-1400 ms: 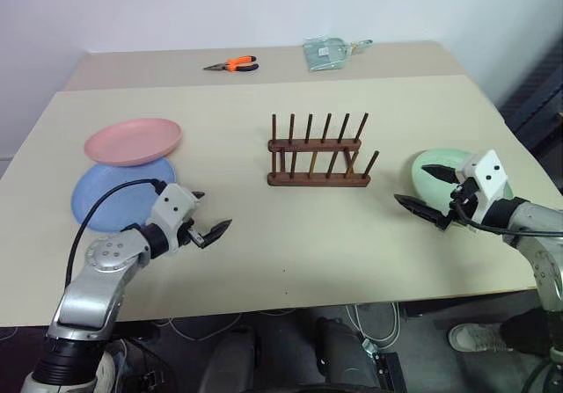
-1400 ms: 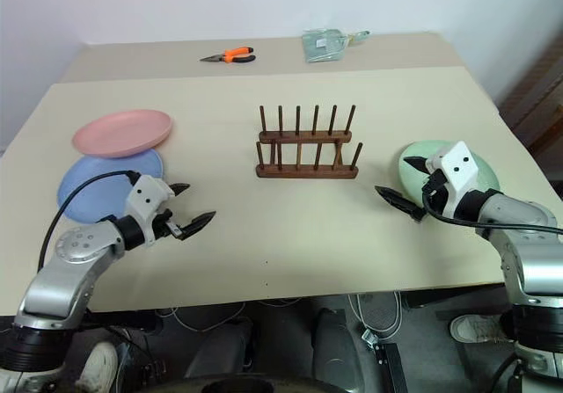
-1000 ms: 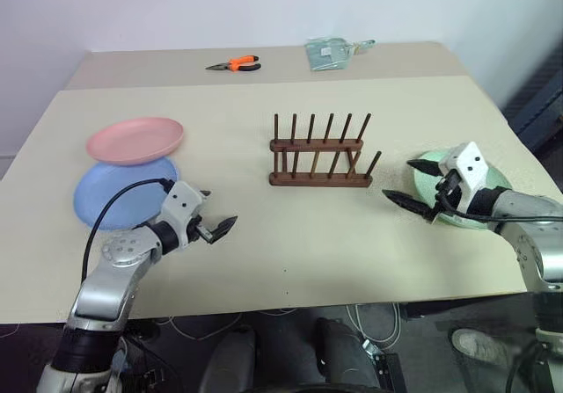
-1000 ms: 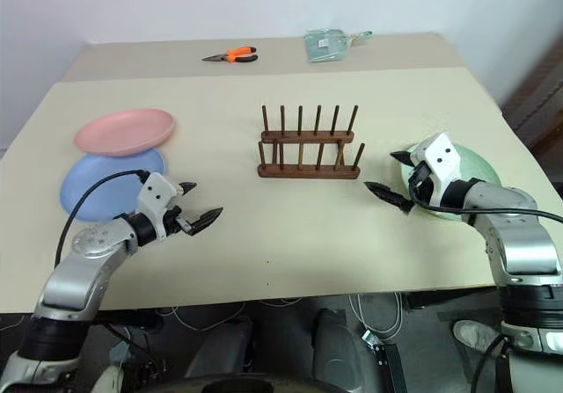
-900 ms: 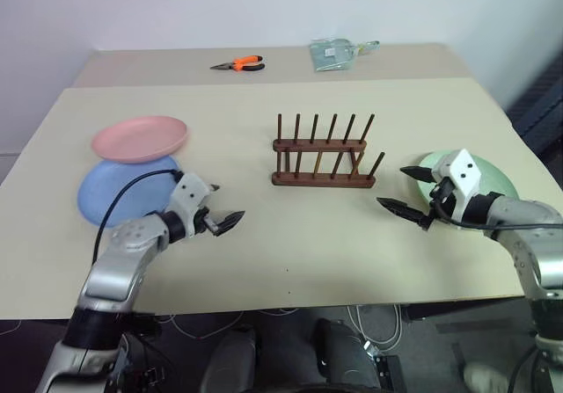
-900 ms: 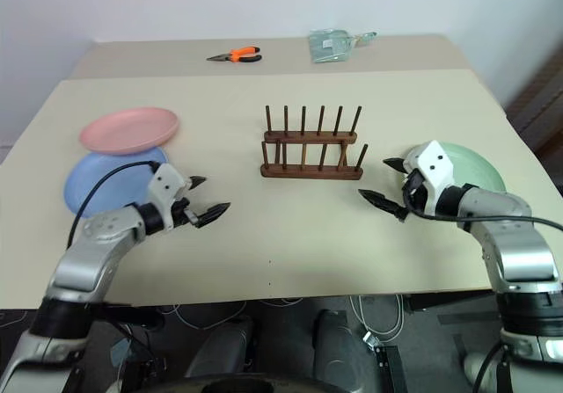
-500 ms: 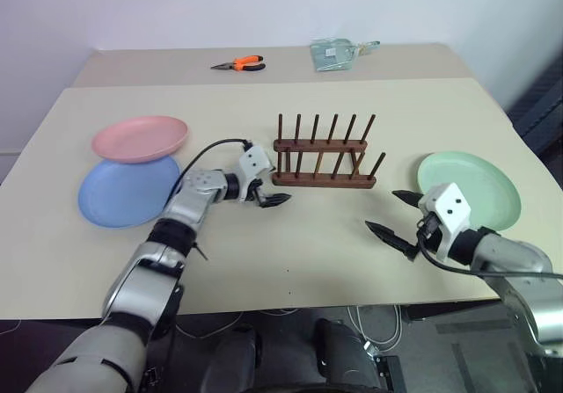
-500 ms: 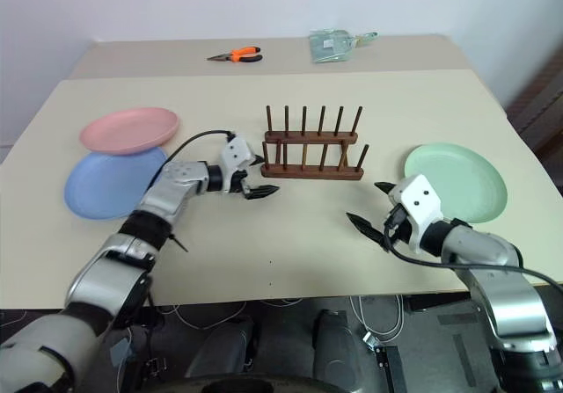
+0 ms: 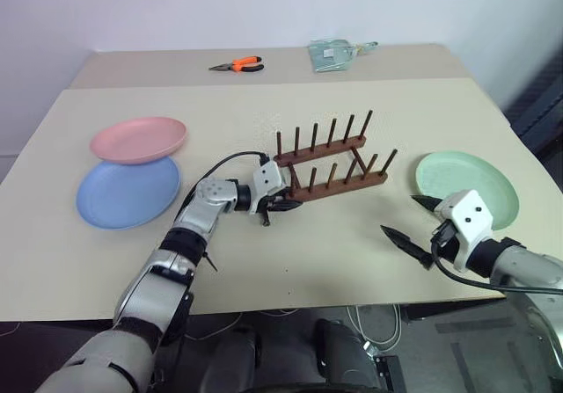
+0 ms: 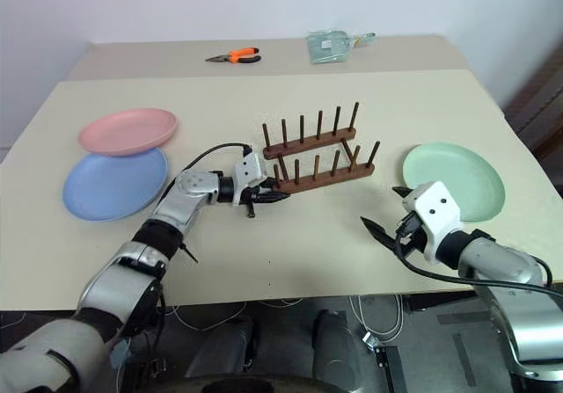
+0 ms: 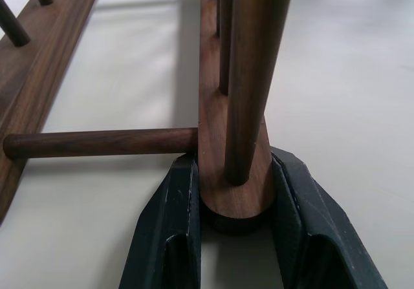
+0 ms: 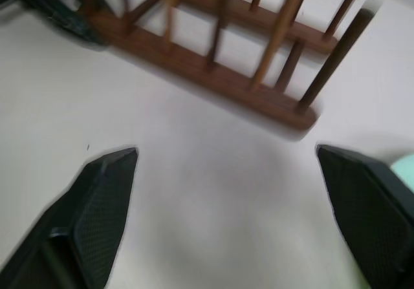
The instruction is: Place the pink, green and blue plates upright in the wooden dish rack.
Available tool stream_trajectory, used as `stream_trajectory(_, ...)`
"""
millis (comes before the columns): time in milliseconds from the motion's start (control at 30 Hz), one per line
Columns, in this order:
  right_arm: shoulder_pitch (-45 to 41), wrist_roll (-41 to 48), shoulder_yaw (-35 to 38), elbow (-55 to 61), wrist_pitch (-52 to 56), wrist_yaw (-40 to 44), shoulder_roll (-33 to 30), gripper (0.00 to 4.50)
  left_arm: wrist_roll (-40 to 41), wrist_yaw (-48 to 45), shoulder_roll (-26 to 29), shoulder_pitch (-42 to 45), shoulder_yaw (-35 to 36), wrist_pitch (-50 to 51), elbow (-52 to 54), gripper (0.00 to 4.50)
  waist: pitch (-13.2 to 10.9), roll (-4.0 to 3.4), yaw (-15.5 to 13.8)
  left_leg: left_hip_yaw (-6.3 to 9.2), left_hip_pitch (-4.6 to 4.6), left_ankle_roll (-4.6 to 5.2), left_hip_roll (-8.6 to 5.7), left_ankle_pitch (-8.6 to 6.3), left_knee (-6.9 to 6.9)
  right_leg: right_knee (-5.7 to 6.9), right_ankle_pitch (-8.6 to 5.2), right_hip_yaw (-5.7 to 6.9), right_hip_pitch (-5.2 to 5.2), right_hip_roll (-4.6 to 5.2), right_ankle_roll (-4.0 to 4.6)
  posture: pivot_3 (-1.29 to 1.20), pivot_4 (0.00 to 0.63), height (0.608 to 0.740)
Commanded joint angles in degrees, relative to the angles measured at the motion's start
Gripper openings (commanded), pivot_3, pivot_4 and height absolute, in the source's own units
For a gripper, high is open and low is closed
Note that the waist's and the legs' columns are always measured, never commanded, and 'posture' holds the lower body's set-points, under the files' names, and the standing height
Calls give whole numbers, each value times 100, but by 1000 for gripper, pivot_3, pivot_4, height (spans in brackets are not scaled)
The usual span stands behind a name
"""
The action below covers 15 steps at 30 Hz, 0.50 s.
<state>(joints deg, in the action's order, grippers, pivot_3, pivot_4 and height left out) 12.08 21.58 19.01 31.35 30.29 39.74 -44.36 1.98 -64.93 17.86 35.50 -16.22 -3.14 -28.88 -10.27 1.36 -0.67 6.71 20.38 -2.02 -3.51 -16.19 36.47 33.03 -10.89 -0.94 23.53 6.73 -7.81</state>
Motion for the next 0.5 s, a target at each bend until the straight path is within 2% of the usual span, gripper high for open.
stream_trajectory(33, 293, 121, 373, 85, 35, 272, -153, 4500, 142, -398, 345, -554, -221, 562, 1306, 791, 0, 0, -5, 0, 0, 0, 1, -1, 0, 0, -1, 0, 1, 0, 2, 0, 150, 740)
stream_trajectory(167, 534, 27, 458, -39, -53, 440, -206, 4500, 84, -238, 561, -826, -230, 851, 1777, 791, 0, -1, -14, 0, 0, 0, 3, -1, 10, 1, -15, 1, -5, 0, 18, 0, 150, 740)
stream_trajectory(233, 614, -10, 518, -170, -20, 501, -260, 4500, -29, 68, 654, -839, -124, 1227, 1896, 1825, -1, 0, -11, -1, 0, 0, 7, -2, 14, 0, -15, 1, -8, 0, 19, 0, 150, 740)
stream_trajectory(300, 695, -48, 572, -249, 15, 546, -309, 3884, -22, 267, 840, -953, 25, 1670, 2134, 2749, 0, 0, -9, -1, 1, 0, 7, -2, 14, 1, -16, 1, -8, 0, 18, 0, 150, 740)
stream_trajectory(333, 729, -53, 587, -239, 22, 559, -311, 3639, 8, 306, 921, -1018, 60, 1777, 2241, 2758, -1, -2, 3, 0, 0, 1, 7, -2, 14, 1, -16, 1, -8, 0, 18, 0, 150, 740)
stream_trajectory(400, 805, 106, 568, -86, 110, 711, -312, 2715, 160, 329, 1229, -1340, 240, 2190, 2666, 2758, 0, -3, 37, -2, 0, 2, 8, -3, 7, 2, -16, 1, -4, -1, 17, 0, 150, 740)
stream_trajectory(500, 823, 199, 327, 109, 207, 788, -267, 1189, 703, 235, 1676, -2025, 567, 3043, 3713, 1762, 0, -1, 136, -10, 0, 2, 22, -3, -23, 3, -16, -2, -7, -4, 18, 0, 150, 740)
